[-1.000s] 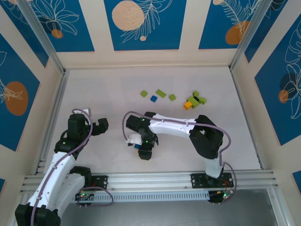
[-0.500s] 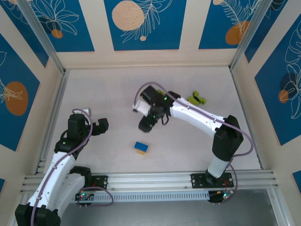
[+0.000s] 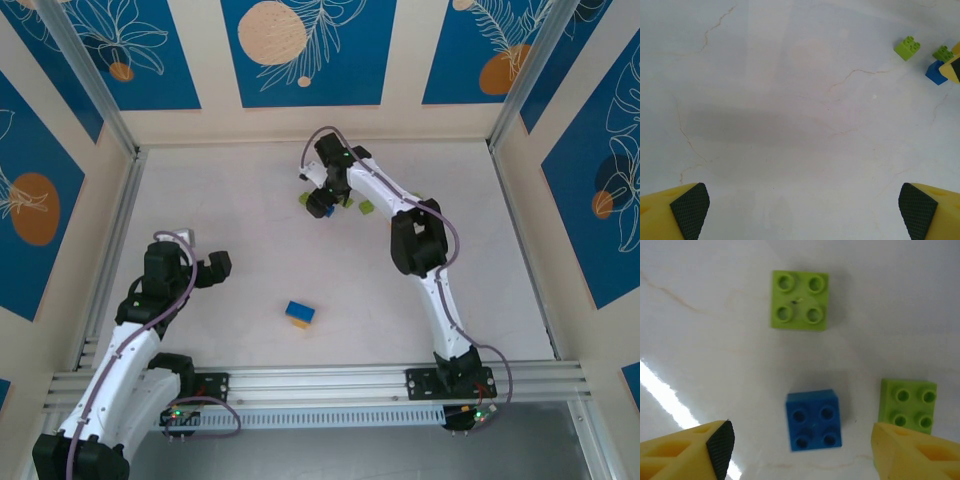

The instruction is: Assemble a carrot with lego

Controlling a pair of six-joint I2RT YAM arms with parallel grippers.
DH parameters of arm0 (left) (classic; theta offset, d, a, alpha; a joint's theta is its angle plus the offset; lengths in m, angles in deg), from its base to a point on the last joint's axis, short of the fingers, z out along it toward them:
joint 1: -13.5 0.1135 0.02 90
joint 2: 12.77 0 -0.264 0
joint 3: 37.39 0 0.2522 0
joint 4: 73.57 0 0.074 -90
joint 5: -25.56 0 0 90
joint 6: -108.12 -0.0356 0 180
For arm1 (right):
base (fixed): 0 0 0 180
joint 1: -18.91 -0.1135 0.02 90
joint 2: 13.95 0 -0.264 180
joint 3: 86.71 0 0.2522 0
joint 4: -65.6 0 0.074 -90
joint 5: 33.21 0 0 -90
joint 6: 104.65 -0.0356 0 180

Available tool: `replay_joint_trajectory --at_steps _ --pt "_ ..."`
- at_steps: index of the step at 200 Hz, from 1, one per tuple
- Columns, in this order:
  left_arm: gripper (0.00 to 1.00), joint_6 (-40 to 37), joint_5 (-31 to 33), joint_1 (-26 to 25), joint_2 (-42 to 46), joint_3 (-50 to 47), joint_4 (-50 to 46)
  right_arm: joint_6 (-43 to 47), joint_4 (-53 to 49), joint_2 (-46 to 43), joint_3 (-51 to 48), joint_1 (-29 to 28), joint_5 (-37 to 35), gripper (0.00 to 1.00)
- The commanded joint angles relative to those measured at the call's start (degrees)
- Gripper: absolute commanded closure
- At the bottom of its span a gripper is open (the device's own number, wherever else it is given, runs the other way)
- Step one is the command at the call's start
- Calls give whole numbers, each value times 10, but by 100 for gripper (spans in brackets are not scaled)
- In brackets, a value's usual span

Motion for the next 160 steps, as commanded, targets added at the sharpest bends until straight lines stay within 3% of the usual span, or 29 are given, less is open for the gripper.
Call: replay_joint_trajectory --at_steps 1,79,160 --pt "0 -7 -11 11 -4 -4 14 27 -40 12 50 7 37 29" --pt "0 -8 -14 16 -10 -3 18 32 -42 21 25 14 65 43" --pt "0 -8 -20 20 -10 -5 20 31 -51 38 25 14 63 40"
